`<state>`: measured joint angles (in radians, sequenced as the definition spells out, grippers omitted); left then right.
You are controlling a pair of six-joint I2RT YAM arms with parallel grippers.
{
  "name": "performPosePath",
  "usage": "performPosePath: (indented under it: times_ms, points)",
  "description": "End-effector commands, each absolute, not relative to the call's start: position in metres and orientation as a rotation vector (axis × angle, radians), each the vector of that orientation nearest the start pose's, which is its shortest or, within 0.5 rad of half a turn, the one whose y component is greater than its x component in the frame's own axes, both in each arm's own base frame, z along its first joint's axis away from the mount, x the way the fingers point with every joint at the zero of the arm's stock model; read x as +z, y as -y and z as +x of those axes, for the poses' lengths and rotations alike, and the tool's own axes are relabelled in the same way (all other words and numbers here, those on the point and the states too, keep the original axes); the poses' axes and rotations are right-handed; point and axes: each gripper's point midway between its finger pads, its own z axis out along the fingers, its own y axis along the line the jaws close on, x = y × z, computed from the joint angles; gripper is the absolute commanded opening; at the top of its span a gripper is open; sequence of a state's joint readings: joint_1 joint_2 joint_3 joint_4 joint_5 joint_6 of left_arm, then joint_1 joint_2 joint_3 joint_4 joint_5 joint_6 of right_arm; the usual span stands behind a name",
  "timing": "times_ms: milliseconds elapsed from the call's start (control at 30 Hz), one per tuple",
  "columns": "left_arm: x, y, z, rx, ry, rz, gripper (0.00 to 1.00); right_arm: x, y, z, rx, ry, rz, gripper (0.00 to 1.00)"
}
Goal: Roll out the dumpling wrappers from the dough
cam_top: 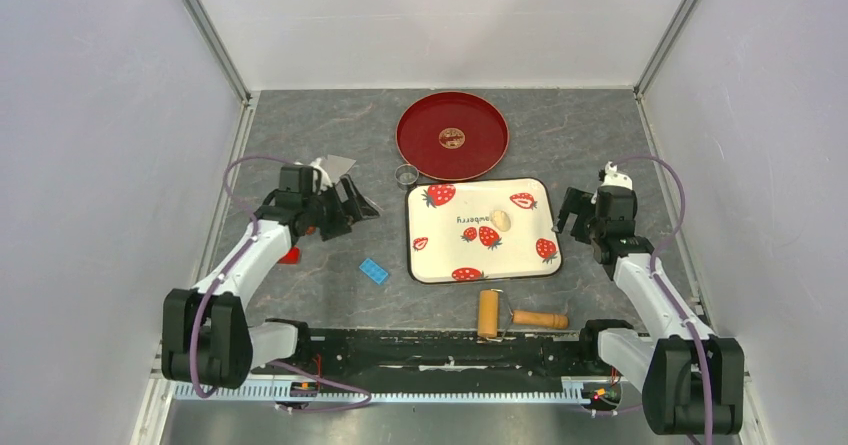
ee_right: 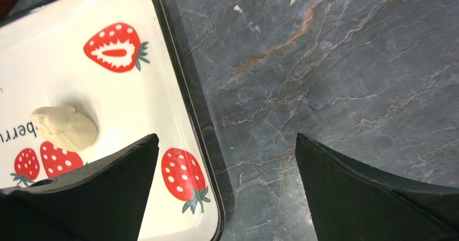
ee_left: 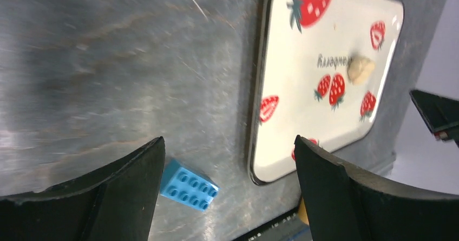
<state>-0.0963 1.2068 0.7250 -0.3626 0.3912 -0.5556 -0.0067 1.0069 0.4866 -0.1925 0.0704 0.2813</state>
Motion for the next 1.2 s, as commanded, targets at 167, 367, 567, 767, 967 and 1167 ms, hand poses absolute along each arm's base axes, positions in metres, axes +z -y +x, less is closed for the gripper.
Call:
performPosePath:
  times_ms: [167, 367, 567, 767, 967, 1167]
  points:
    - [0.115, 0.215, 0.264, -1.006, -2.494, -0.185, 0.88, 0.063, -0.028, 0.280, 0.241, -2.355, 0.199, 0.98]
    - [0.118, 0.257, 0.246, -1.057, -2.537, -0.016, 0.86, 0.056, -0.053, 0.272, 0.346, -2.433, 0.135, 0.98]
    - [0.118, 0.284, 0.222, -1.075, -2.578, 0.158, 0.85, 0.046, -0.059, 0.259, 0.369, -2.470, 0.139, 0.98]
    - [0.117, 0.320, 0.192, -1.101, -2.618, 0.327, 0.84, 0.040, -0.054, 0.250, 0.338, -2.487, 0.147, 0.98]
    - [0.119, 0.373, 0.156, -1.150, -2.643, 0.512, 0.82, 0.036, -0.046, 0.241, 0.283, -2.505, 0.189, 0.98]
    - [0.123, 0.433, 0.115, -1.185, -2.663, 0.699, 0.81, 0.035, -0.037, 0.233, 0.218, -2.515, 0.215, 0.98]
